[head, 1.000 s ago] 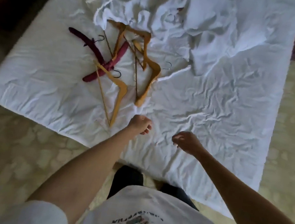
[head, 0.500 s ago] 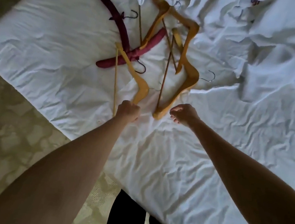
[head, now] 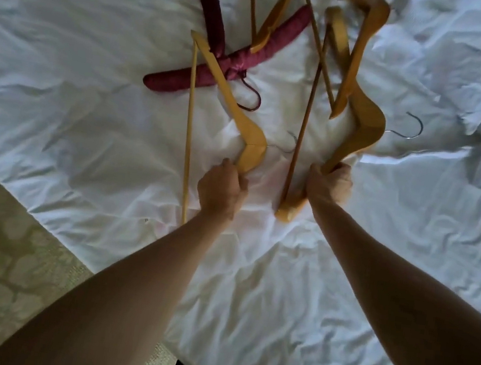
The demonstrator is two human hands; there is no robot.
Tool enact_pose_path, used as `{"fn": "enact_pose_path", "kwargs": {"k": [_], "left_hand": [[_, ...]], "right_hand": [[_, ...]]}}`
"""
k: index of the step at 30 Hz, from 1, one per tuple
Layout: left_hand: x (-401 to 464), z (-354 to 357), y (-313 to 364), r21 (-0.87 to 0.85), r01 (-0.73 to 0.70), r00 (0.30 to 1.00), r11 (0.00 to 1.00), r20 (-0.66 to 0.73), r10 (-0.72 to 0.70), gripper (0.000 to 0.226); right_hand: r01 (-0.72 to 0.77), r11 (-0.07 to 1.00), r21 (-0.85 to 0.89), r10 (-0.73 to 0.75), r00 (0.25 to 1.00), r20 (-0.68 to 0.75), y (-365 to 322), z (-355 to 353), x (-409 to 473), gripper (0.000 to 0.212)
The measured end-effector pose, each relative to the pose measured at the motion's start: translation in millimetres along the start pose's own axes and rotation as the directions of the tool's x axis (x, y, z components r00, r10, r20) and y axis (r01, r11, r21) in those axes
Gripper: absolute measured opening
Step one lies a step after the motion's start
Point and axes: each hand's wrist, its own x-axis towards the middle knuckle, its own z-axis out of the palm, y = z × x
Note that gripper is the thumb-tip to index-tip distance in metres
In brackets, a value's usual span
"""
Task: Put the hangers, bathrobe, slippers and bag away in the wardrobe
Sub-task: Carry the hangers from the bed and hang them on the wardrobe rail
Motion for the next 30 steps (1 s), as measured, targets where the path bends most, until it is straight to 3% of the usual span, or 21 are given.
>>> {"fn": "enact_pose_path", "kwargs": {"k": [3,5,8,11,16,23,26,30], "left_hand": [[-2.2,-17.5,-9.2,0.118,-0.093,0.995,0.989,0.045,0.088,0.046],[-8.7,-33.8,-13.1,0.084,-0.103,0.994,0.991,0.049,0.099,0.045],[-30.7,-61.7,-15.9,-0.135,-0.057,0.995,0.989,0.071,0.067,0.047],[-66.6,-101.4,-8.9,-0.443,0.008,0.991,0.896,0.121,0.051,0.051],[-134.9,-173.6,18.4,-0.711,0.094,0.988,0.697,0.150,0.020,0.047],[-236.1,-239.9,60.5,-0.930,0.227,0.971,0.289,0.195,-0.135,0.038],[-275.7,-260.4,66.3,-0.957,0.202,0.971,0.208,0.168,-0.170,0.039],[-328.4,-287.6,53.3,-0.980,0.120,0.969,0.156,0.082,-0.231,0.039]], "right_hand": [[-0.091,0.985,0.150,0.083,0.995,0.061,-7.8,-15.0,-5.3,0.027],[-0.134,0.961,0.243,0.105,0.986,0.130,-17.3,-34.5,-18.4,0.015],[-0.267,0.862,0.431,0.175,0.954,0.243,-36.1,-81.5,-51.4,0.006],[-0.344,0.764,0.546,0.191,0.929,0.318,-48.9,-138.6,-91.4,0.010],[-0.212,0.836,0.506,0.004,0.924,0.382,-56.8,-217.0,-165.0,0.020],[0.005,0.897,0.441,-0.247,0.834,0.493,-53.1,-301.8,-247.8,0.032],[0.097,0.885,0.455,-0.357,0.770,0.530,-52.5,-331.2,-271.9,0.032],[0.247,0.860,0.447,-0.493,0.629,0.601,-59.9,-356.9,-308.3,0.036]]}}
